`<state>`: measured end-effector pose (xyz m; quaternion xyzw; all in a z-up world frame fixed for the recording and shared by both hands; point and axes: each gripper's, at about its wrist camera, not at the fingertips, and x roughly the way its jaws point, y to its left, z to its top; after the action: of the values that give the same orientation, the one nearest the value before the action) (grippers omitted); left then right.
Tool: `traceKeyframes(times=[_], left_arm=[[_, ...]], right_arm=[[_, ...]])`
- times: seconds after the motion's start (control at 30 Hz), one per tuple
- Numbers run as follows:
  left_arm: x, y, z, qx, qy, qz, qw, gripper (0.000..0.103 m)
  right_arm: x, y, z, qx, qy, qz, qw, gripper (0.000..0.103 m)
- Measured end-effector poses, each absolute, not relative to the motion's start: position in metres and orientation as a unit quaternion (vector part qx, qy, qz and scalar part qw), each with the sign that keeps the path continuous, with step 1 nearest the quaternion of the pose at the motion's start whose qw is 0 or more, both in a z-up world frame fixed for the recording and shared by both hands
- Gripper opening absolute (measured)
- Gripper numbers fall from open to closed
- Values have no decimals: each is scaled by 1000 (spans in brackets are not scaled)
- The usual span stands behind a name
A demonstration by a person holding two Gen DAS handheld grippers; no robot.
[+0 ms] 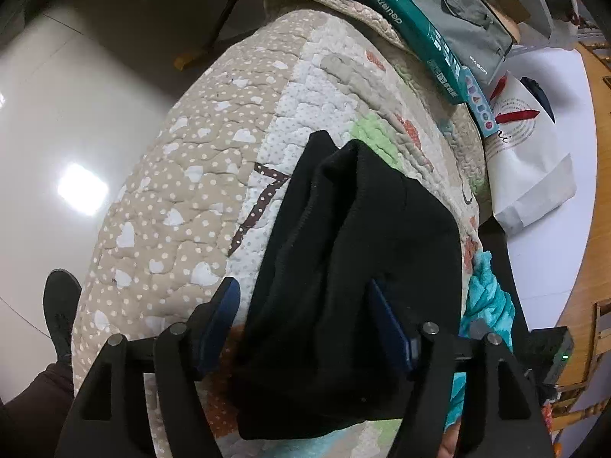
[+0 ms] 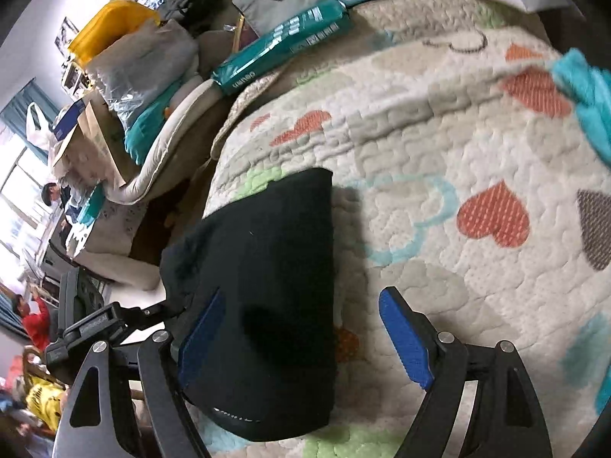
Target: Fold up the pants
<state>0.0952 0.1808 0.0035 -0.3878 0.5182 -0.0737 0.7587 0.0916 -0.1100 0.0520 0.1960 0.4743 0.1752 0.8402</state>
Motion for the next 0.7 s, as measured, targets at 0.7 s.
traceKeyframes(times=[0.7], left_arm=[[110, 157, 12, -359, 528, -131, 758, 42]], right_arm=[[145, -81, 18, 244, 517, 251, 781, 62]])
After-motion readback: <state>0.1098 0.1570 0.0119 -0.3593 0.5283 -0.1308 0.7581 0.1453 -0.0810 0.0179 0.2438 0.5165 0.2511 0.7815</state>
